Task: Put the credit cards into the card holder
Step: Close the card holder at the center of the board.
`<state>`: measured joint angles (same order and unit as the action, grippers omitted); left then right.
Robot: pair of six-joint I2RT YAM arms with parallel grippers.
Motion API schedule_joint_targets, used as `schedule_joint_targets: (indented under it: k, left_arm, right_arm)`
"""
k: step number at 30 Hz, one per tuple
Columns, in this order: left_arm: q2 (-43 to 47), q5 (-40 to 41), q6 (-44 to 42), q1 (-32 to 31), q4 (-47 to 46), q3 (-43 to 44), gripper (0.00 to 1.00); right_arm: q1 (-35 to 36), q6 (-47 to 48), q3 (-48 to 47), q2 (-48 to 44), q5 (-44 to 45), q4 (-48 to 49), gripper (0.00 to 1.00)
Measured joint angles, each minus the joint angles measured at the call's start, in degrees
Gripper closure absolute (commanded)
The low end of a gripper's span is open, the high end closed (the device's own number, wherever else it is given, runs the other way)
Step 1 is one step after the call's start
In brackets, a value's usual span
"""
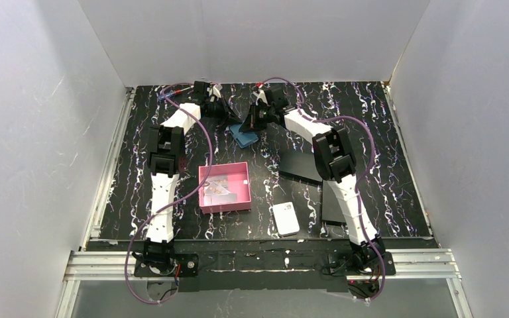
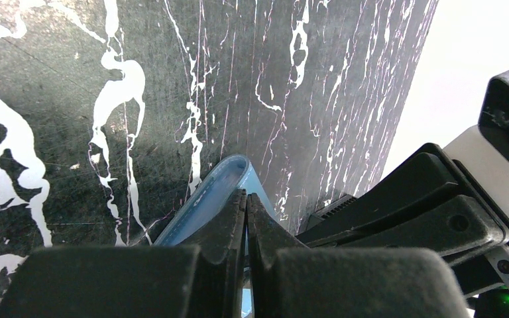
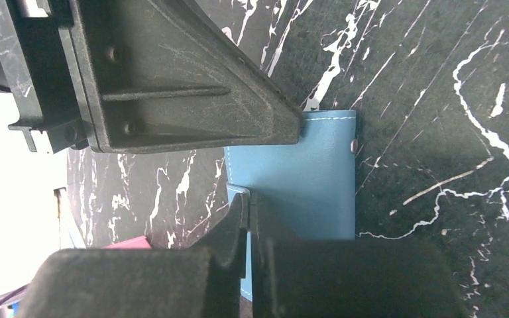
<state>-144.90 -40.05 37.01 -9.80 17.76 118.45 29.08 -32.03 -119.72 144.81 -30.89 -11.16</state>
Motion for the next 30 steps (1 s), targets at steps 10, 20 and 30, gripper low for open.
schedule_joint_targets:
  k: [10,20,30]
  left_arm:
    - [0.0,0.0,-0.4,0.0,0.1,0.0,1.00]
    - [0.0,0.0,-1.4,0.0,0.5,0.1,1.00]
    - [0.1,-0.2,-1.9,0.1,1.2,0.1,1.00]
  right_arm:
    - [0.7,3.8,-0.6,-0.7,3.5,-2.6,0.99]
    - [0.4,2.8,-0.3,-1.2,3.3,-3.2,0.99]
    - [-2.6,-8.9,9.9,-3.0,-3.5,10.9,0.99]
